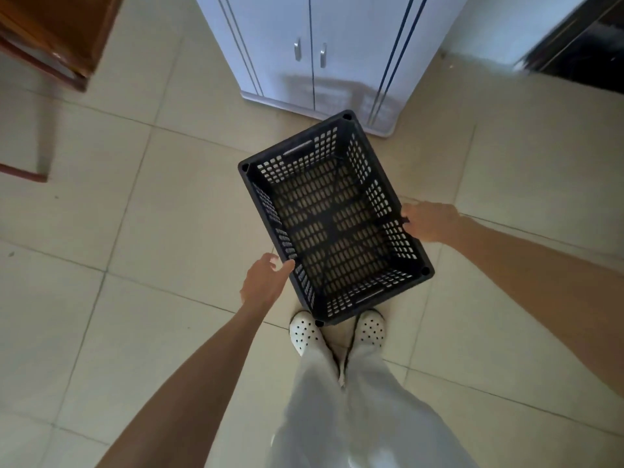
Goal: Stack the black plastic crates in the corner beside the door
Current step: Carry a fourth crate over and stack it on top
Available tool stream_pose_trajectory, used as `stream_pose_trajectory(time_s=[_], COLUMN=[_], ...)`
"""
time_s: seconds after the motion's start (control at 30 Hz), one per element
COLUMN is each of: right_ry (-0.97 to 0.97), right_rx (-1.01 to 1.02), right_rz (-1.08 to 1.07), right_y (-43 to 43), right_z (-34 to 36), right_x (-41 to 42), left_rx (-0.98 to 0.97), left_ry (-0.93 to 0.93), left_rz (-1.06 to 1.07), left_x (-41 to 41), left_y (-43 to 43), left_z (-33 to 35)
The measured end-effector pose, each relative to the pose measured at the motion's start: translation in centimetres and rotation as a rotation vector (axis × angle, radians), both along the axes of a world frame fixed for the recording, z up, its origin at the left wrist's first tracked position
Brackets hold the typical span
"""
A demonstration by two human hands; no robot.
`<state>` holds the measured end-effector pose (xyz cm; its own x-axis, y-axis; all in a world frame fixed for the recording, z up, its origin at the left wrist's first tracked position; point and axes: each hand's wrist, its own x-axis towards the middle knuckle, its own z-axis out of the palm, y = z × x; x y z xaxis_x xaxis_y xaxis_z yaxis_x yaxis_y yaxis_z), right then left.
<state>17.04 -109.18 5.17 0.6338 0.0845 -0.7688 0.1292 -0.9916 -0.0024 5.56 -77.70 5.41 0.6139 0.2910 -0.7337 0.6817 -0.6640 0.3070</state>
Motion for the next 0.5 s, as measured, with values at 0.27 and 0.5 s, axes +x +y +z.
stream_pose_trajectory(time_s=[0.27, 0.5], right_ry=[-0.094, -0.360], right_rx=[0.015, 0.227], right_rz=[-0.204, -0.448], right_y=[-1.6, -0.4], right_z=[-12.1, -16.5], right_x=[0.9, 2.6], left_rx=[0.038, 0.074], left_ry=[-0.072, -0.217], left_rz=[0.171, 0.284], left_x=[2.1, 4.5], left_y=[-0.5, -0.4], left_z=[-12.9, -16.4])
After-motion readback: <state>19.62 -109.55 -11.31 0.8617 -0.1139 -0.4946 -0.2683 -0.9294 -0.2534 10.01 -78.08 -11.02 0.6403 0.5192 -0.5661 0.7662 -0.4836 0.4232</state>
